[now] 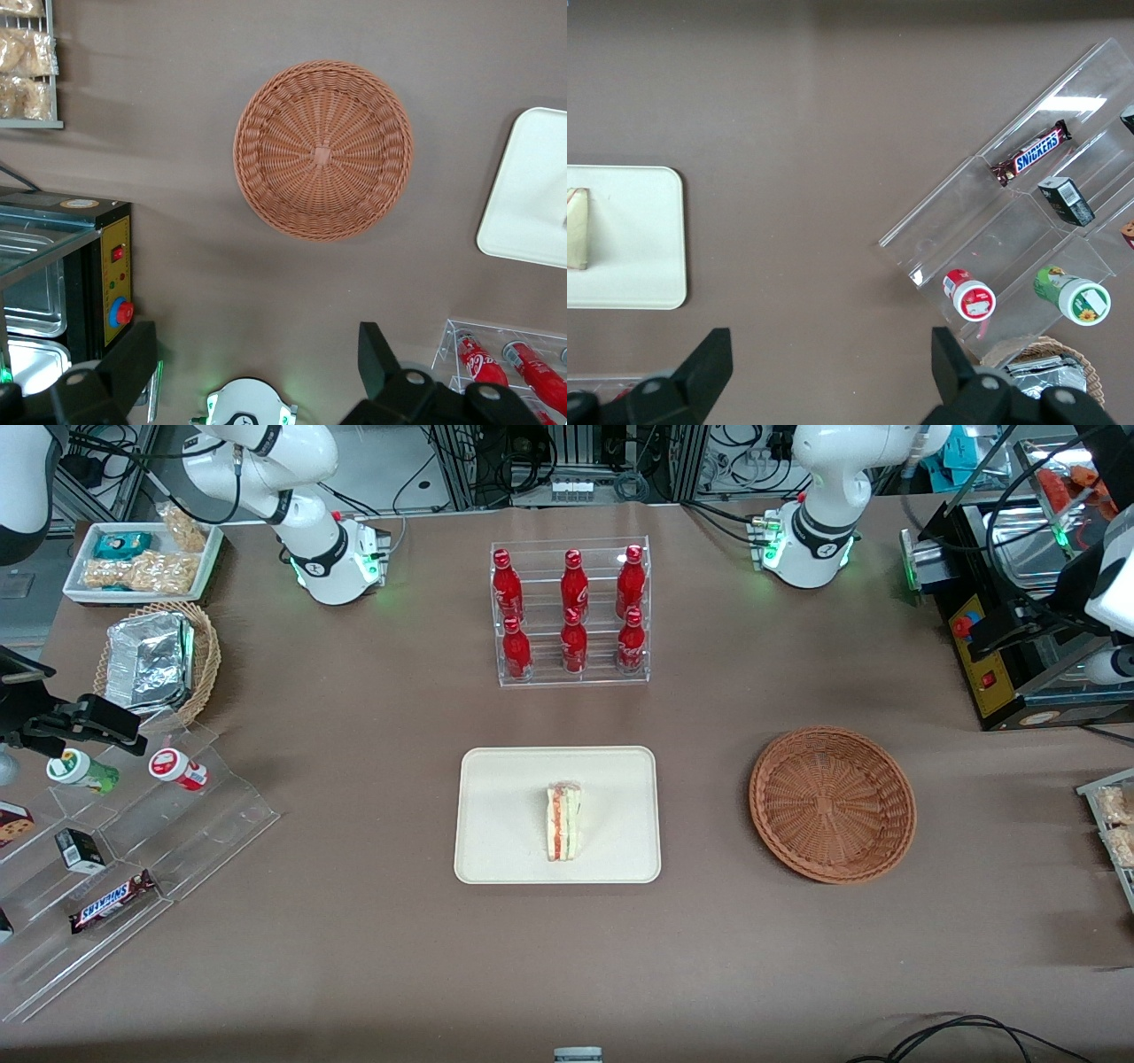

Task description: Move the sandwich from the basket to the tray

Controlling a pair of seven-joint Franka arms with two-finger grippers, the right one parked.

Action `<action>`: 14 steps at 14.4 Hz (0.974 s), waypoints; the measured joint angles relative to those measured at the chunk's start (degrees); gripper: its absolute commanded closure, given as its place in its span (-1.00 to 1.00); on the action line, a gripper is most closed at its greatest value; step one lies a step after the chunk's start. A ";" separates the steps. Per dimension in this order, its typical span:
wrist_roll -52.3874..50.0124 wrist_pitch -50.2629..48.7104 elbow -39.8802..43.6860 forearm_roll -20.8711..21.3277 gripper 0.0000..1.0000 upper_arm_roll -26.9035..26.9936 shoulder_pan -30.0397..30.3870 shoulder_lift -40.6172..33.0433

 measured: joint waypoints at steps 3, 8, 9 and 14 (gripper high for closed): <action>0.00 0.00 -0.43 0.26 -1.00 -4.91 4.17 -0.01; -0.09 3.97 -1.90 -2.08 -1.00 -2.33 2.78 -0.07; -0.09 4.21 -1.91 -2.23 -1.00 -1.62 2.27 -0.09; -0.92 4.29 -1.92 -2.16 -1.00 -0.98 -0.34 -0.29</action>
